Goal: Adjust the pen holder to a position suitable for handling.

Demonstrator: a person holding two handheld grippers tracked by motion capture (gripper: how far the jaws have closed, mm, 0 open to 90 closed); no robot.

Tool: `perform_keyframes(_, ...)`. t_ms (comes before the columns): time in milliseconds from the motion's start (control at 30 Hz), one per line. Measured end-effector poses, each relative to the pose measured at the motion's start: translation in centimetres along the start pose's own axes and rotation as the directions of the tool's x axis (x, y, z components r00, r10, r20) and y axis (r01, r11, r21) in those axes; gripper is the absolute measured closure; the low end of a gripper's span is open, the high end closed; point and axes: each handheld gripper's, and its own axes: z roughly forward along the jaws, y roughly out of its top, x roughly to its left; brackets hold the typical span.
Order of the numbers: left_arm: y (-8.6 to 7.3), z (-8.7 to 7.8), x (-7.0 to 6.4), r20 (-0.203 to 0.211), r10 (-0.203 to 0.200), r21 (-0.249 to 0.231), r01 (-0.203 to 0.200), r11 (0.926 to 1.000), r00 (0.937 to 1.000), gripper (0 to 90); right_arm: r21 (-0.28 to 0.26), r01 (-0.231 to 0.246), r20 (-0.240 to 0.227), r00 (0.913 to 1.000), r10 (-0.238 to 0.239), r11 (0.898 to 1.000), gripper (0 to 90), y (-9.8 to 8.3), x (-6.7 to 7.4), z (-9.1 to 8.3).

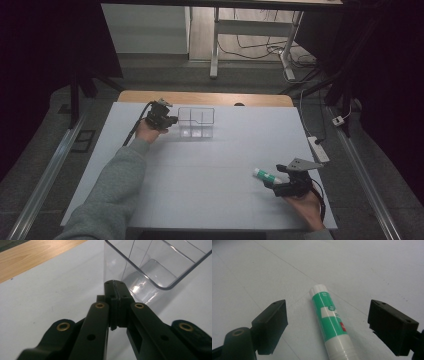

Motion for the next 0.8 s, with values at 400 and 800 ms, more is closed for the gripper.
perform_keyframes(400, 1.1, 1.2, -1.1, 0.015, 0.002, -0.001, -0.002, 1.0, 0.9999, 88.8, 0.011, 0.005, 0.006, 1.0, -0.005, 1.0, 15.4, 0.0, 0.0, 0.0)
perform_keyframes(800, 1.5, 1.9, -1.9, 0.033, 0.029, 0.006, -0.029, 0.9995, 0.999, 88.8, 0.015, 0.004, 0.014, 0.9999, -0.004, 1.0, 15.5, 0.0, 0.0, 0.1)
